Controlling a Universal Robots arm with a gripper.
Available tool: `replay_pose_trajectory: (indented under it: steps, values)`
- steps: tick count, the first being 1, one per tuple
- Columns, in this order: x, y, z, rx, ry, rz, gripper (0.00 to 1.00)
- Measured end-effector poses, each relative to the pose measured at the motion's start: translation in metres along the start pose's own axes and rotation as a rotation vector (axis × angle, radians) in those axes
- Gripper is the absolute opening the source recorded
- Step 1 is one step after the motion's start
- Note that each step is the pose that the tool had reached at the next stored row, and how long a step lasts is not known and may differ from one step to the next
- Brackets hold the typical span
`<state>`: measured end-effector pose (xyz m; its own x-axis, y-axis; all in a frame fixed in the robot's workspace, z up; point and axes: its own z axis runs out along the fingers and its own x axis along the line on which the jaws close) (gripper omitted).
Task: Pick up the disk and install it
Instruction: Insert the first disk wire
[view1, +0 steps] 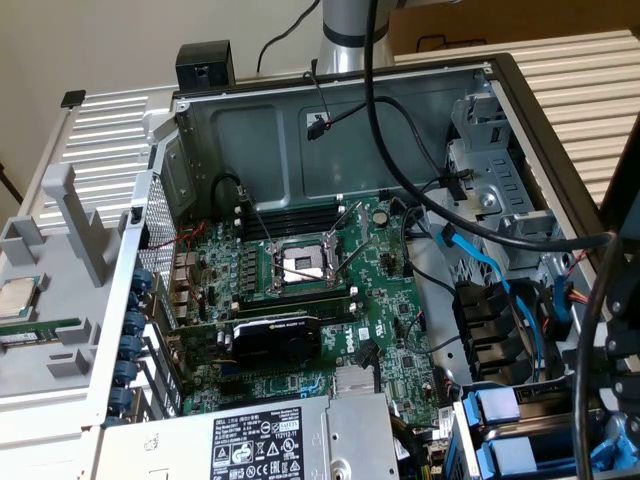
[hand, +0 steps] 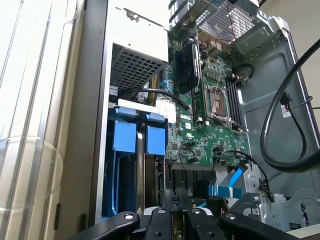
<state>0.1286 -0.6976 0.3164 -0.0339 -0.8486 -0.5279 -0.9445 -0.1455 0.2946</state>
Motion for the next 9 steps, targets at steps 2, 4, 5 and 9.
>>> replay_pose_trajectory:
  steps: [2,4,5,9]
  values:
    - [0.0,0.0005,0.0002,-0.0001,-0.0002,0.0,0.17]
    - [0.0,0.0016,0.0006,-0.0002,-0.0001,0.0,0.17]
    - [0.0,0.0023,0.0008,-0.0002,0.0,0.0,0.17]
    - [0.0,0.0053,0.0016,-0.0002,0.0,0.0,0.17]
